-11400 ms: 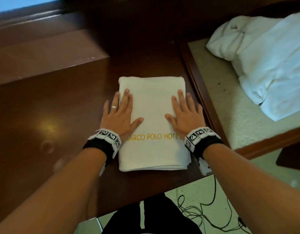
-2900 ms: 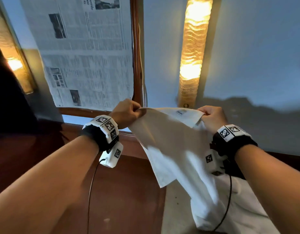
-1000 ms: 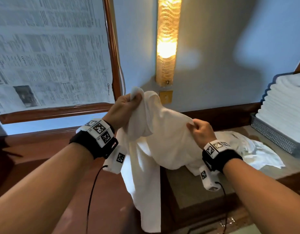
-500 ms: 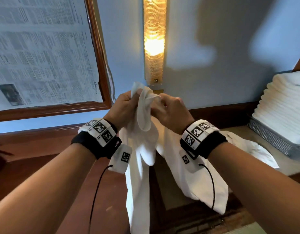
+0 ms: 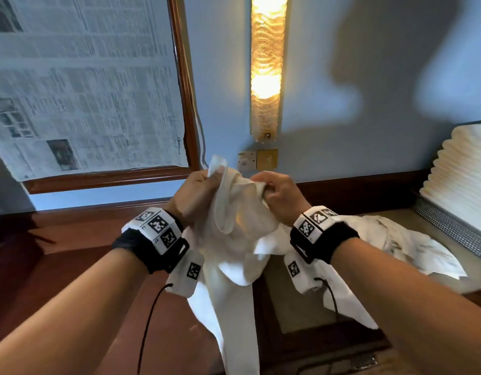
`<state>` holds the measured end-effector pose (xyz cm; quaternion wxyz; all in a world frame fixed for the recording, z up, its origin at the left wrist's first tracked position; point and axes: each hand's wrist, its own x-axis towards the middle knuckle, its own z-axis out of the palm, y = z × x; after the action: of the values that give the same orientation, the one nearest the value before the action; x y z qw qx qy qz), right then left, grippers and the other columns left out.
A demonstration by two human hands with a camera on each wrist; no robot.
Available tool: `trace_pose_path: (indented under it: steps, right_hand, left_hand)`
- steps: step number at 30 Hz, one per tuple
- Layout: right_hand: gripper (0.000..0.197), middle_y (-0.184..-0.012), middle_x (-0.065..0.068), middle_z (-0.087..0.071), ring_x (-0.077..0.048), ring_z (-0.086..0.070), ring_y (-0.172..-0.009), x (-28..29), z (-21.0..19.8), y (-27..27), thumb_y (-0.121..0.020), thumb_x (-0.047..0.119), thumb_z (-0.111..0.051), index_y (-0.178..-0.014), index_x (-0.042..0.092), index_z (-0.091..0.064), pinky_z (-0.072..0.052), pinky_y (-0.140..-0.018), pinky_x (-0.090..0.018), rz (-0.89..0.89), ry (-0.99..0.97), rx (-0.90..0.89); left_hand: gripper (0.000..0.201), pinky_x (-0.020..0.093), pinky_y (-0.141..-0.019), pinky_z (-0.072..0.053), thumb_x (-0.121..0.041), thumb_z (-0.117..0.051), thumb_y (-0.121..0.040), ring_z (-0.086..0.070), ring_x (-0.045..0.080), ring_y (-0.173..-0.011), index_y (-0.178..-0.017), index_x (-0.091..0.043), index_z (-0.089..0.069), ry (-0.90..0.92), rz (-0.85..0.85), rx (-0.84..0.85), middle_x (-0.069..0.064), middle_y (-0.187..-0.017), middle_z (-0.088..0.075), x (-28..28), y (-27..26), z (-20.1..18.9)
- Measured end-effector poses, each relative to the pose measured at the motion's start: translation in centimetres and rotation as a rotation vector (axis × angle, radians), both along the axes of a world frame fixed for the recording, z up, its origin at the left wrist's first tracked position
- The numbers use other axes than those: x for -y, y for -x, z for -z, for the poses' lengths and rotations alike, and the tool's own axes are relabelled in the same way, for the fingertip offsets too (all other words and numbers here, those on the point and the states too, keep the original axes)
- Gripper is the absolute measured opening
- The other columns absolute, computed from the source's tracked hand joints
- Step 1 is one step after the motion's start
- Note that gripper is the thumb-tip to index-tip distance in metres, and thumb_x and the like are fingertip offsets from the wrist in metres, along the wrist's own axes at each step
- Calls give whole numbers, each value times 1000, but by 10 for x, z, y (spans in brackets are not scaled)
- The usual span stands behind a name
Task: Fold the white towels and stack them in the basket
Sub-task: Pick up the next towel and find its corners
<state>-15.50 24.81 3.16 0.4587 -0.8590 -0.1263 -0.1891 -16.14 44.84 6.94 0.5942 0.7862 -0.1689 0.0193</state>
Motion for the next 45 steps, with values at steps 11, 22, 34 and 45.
trace_pose_path:
  steps: [11, 22, 34, 45]
  right_hand:
    - [16, -73, 3, -58, -16, -53, -69, -105, -38, 88, -90, 34, -62, -85, 18, -61, -42, -66, -30, 15, 404, 69]
    - [32, -77, -7, -71, -27, -68, -73, -118, 119, 150, -68, 55, -59, -83, 28, -67, -58, -71, -52, 192, -2, -414]
    - [31, -52, 13, -46, 2, -43, -54, -257, -35, 202, -79, 19, -57, -56, 32, -43, -29, -56, -19, -204, 87, 134]
    - [28, -64, 9, -63, -2, -57, -56, -208, 70, 230, -85, 26, -74, -61, 31, -61, -44, -58, -23, -56, 255, -244]
  left_hand:
    - [40, 10, -59, -44, -30, -44, -107, -61, -5, -52, -72, -19, -61, 175, -173, 74, -12, -51, -65, -94, 71, -33]
    - [36, 10, -68, -47, -20, -43, -107, -59, -14, -59, -78, -23, -64, 30, -96, 117, -17, -61, -67, -203, 167, -16]
    - [36, 20, -70, -48, -31, -49, -105, -60, 9, -72, -75, -22, -66, 28, -176, 17, -9, -63, -68, -230, 212, 5]
    - [21, 19, -66, -55, -27, -64, -98, -65, -1, -64, -78, -21, -65, 222, -81, 133, -15, -61, -68, -245, 218, -35]
